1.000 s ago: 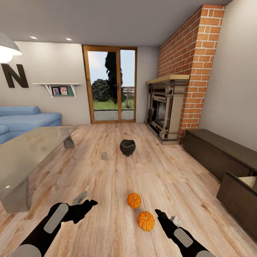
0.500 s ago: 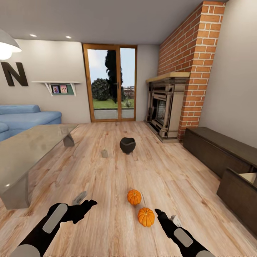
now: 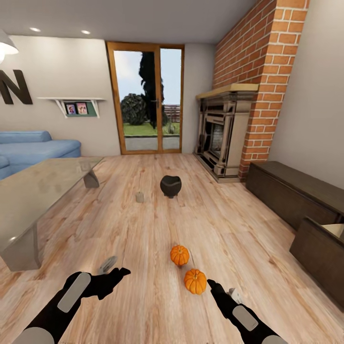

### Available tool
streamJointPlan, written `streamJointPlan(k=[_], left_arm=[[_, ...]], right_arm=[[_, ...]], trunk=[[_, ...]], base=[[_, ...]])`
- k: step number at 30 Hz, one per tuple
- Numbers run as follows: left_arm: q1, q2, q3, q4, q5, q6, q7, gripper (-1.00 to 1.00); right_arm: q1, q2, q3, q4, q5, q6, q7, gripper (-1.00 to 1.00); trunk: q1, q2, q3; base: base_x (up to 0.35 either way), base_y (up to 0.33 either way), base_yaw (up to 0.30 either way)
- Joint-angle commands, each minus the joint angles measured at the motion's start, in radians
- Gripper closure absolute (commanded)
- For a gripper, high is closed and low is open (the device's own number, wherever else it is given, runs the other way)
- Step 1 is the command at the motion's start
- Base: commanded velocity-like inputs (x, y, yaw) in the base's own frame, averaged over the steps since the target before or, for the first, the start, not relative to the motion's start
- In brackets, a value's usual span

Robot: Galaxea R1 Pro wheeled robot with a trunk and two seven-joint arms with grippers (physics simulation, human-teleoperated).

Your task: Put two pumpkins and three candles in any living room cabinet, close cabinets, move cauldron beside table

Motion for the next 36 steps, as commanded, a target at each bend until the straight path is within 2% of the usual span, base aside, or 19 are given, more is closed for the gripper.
streamJointPlan(k=[1,19,26,33,36], left_arm=[[-0.001,0.001,-0.003,-0.001,0.011,0.0,0.009,-1.0],[0.0,0.001,-0.007,-0.001,0.011,0.0,0.008,-1.0],[0.0,0.001,-0.006,-0.003,0.011,0.0,0.008,-1.0],[-0.001,-0.001,0.0,-0.007,0.011,0.039,0.008,-1.0],[0.0,-0.001,0.002,-0.008,0.011,0.047,-0.012,-1.0]], right_arm=[[0.0,0.0,0.004,0.0,-0.009,0.001,0.002,-1.0],[0.0,-0.001,0.004,-0.001,-0.009,0.004,0.004,-1.0],[0.0,-0.002,0.004,0.001,-0.01,0.009,0.084,-1.0],[0.0,-0.002,0.004,0.001,-0.011,0.01,0.098,-1.0],[0.0,-0.002,0.004,0.001,-0.011,0.01,0.099,-1.0]], trunk=[[0.0,-0.001,-0.005],[0.008,-0.005,-0.075],[0.011,-0.007,-0.102],[0.015,-0.008,-0.129],[0.016,-0.009,-0.14]], base=[[0.0,0.0,0.0],[0.0,0.0,0.0],[0.0,0.0,0.0],[0.0,0.0,0.0],[0.0,0.0,0.0]])
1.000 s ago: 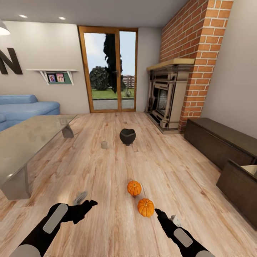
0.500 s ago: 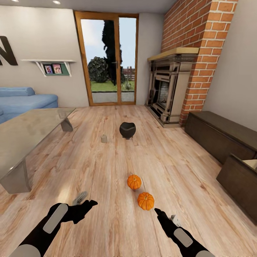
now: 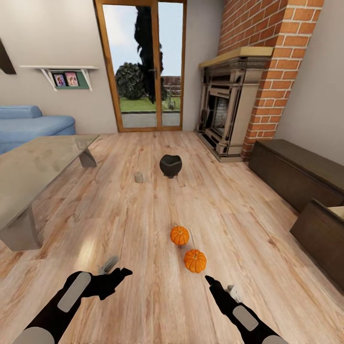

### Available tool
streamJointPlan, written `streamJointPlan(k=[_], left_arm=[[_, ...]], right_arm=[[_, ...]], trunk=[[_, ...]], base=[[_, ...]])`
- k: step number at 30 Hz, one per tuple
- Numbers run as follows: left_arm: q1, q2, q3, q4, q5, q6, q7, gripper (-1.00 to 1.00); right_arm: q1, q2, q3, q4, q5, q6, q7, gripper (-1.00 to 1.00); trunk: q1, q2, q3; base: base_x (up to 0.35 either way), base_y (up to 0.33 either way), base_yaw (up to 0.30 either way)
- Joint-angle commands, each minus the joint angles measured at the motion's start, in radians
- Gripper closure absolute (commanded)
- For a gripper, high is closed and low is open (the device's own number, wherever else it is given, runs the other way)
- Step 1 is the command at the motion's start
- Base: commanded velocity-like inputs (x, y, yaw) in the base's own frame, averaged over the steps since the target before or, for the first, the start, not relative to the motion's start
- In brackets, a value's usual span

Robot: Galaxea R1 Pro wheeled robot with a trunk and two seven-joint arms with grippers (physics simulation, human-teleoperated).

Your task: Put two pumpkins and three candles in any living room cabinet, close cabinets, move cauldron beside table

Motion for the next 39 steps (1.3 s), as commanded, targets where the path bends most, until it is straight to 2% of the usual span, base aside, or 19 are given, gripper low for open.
streamJointPlan(k=[1,3,5,15,17,21,23,31,39], left_arm=[[0.0,0.001,-0.003,0.0,0.011,0.001,-0.012,-1.0],[-0.001,0.002,-0.005,0.004,0.01,0.002,-0.074,-1.0],[-0.001,0.004,-0.004,0.006,0.01,0.002,-0.102,-1.0],[0.0,0.008,-0.001,0.008,0.01,0.002,-0.142,-1.0],[0.0,0.017,0.002,0.008,0.013,0.002,-0.157,-1.0],[0.0,0.029,0.026,0.008,0.05,0.002,-0.185,-1.0],[0.001,0.031,0.03,0.008,0.057,0.003,-0.189,-1.0],[0.001,0.032,0.033,0.023,0.059,0.002,-0.191,-1.0],[0.001,0.032,0.032,0.025,0.058,0.002,-0.191,-1.0]], right_arm=[[0.0,0.0,0.004,0.0,-0.01,0.002,0.002,-1.0],[0.0,0.0,0.004,0.0,-0.01,0.001,0.002,-1.0],[0.0,0.0,0.004,0.0,-0.01,0.001,0.002,-1.0],[0.0,0.0,0.003,0.0,-0.01,0.0,0.002,-1.0],[0.0,0.0,0.003,0.0,-0.01,-0.002,0.002,-1.0],[0.0,0.0,0.003,0.0,-0.01,-0.007,0.002,-1.0],[0.0,0.0,0.003,0.0,-0.01,-0.009,0.001,-1.0],[0.0,0.002,0.003,0.0,-0.009,-0.013,-0.003,-1.0],[0.0,0.003,0.003,0.0,-0.009,-0.013,-0.007,-1.0]], trunk=[[0.0,-0.001,-0.005],[0.001,-0.001,-0.013],[0.002,-0.002,-0.02],[0.006,-0.004,-0.059],[0.006,-0.004,-0.059],[0.006,-0.004,-0.059],[0.006,-0.004,-0.059],[0.006,-0.004,-0.059],[0.006,-0.004,-0.059]], base=[[0.0,0.0,0.0],[0.0,0.0,0.0],[0.0,0.0,0.0],[0.0,0.0,0.0],[0.0,0.0,0.0],[0.0,0.0,0.0],[0.051,0.0,0.0],[0.258,-0.021,0.0],[0.239,-0.197,0.0]])
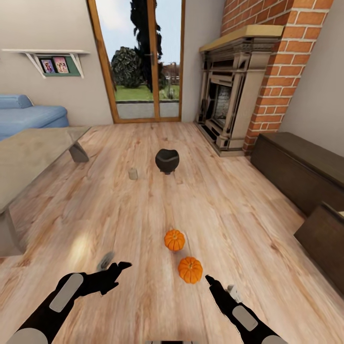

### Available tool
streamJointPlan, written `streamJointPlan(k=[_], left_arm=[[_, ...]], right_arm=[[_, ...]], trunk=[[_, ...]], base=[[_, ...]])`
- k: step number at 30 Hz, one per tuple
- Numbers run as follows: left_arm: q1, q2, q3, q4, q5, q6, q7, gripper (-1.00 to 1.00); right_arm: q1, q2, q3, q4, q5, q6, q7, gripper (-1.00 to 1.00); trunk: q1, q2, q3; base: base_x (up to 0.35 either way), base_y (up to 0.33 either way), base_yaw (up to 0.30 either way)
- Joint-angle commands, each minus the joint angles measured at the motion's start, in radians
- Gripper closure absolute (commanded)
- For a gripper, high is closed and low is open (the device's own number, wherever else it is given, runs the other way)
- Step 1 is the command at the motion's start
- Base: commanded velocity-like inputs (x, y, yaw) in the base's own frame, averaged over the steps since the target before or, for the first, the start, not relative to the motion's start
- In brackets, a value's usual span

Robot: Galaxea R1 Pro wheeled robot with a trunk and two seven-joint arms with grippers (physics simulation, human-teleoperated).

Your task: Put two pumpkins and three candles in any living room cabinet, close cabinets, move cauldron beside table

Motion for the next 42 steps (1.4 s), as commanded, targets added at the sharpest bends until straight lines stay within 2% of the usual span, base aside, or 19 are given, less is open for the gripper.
streamJointPlan(k=[1,19,25,35,38,40,42], left_arm=[[0.0,0.001,-0.002,-0.001,0.005,0.001,0.003,-1.0],[0.0,0.001,-0.002,0.0,0.005,0.001,0.003,-1.0],[0.0,0.001,-0.002,0.0,0.008,0.002,0.003,-1.0],[0.0,0.005,0.0,0.0,0.014,0.004,-0.001,-1.0],[-0.001,0.024,0.0,0.0,0.037,0.004,-0.01,-1.0],[-0.001,0.053,-0.002,0.0,0.082,0.004,-0.066,-1.0],[-0.002,0.076,-0.004,0.0,0.101,0.004,-0.129,-1.0]], right_arm=[[0.0,0.0,0.004,0.0,-0.01,0.002,0.002,-1.0],[0.0,-0.002,0.004,0.0,-0.01,0.004,0.002,-1.0],[0.0,-0.002,0.004,0.0,-0.01,0.006,0.002,-1.0],[0.0,-0.002,0.004,0.0,-0.011,0.016,0.002,-1.0],[0.0,-0.002,0.005,-0.001,-0.01,0.018,0.002,-1.0],[0.0,-0.003,0.006,-0.001,-0.008,0.019,0.004,-1.0],[0.0,-0.003,0.01,-0.001,-0.007,0.019,0.006,-1.0]], trunk=[[0.0,0.0,-0.001],[0.0,0.0,-0.001],[0.0,0.0,-0.001],[0.005,-0.003,-0.039],[0.006,-0.003,-0.051],[0.007,-0.004,-0.059],[0.008,-0.004,-0.067]], base=[[0.288,-0.16,0.0],[0.316,-0.085,0.0],[0.073,-0.001,0.0],[0.004,0.0,0.0],[0.0,0.0,0.0],[0.0,0.0,0.0],[0.0,0.0,0.0]])
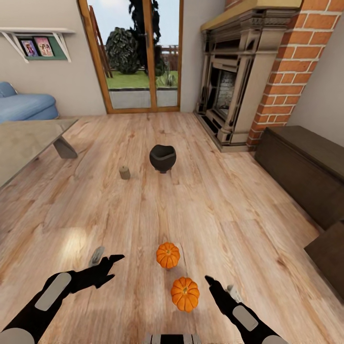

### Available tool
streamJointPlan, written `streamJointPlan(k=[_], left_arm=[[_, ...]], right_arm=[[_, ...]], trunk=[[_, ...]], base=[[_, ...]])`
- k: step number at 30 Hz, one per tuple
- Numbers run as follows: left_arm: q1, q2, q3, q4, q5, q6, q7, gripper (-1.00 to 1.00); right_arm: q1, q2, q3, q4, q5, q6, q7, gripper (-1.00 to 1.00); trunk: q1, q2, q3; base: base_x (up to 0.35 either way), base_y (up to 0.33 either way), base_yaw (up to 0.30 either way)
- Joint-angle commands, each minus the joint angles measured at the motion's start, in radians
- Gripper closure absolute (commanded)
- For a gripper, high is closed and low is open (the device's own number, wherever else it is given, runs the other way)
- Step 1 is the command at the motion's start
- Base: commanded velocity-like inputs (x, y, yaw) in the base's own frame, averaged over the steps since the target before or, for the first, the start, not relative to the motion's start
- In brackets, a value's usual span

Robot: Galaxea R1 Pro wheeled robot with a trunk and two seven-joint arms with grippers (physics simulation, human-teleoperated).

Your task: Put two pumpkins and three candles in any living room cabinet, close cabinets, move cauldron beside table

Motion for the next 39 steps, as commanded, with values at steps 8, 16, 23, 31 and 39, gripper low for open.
streamJointPlan(k=[8,16,23,31,39], left_arm=[[-0.001,0.02,-0.004,0.0,0.01,0.001,-0.082,-1.0],[-0.001,0.02,-0.004,0.0,0.011,0.001,-0.086,-1.0],[-0.001,0.02,-0.004,0.0,0.012,0.001,-0.086,-1.0],[-0.001,0.02,-0.004,0.0,0.012,0.001,-0.086,-1.0],[-0.001,0.02,-0.004,0.0,0.012,0.001,-0.088,-1.0]], right_arm=[[0.0,-0.001,0.011,-0.002,-0.003,0.008,0.01,-1.0],[0.0,-0.001,0.011,-0.002,0.002,0.078,0.068,-1.0],[0.0,-0.001,0.013,-0.004,0.003,0.081,0.073,-1.0],[0.0,-0.001,0.014,-0.007,0.003,0.082,0.089,-1.0],[0.0,-0.001,0.016,-0.009,0.003,0.082,0.093,-1.0]], trunk=[[0.003,-0.002,-0.032],[0.007,-0.004,-0.063],[0.009,-0.005,-0.078],[0.012,-0.007,-0.109],[0.014,-0.008,-0.125]], base=[[0.0,0.0,0.0],[0.0,0.0,0.0],[0.0,0.0,0.0],[0.0,0.0,0.0],[0.0,0.0,0.0]])
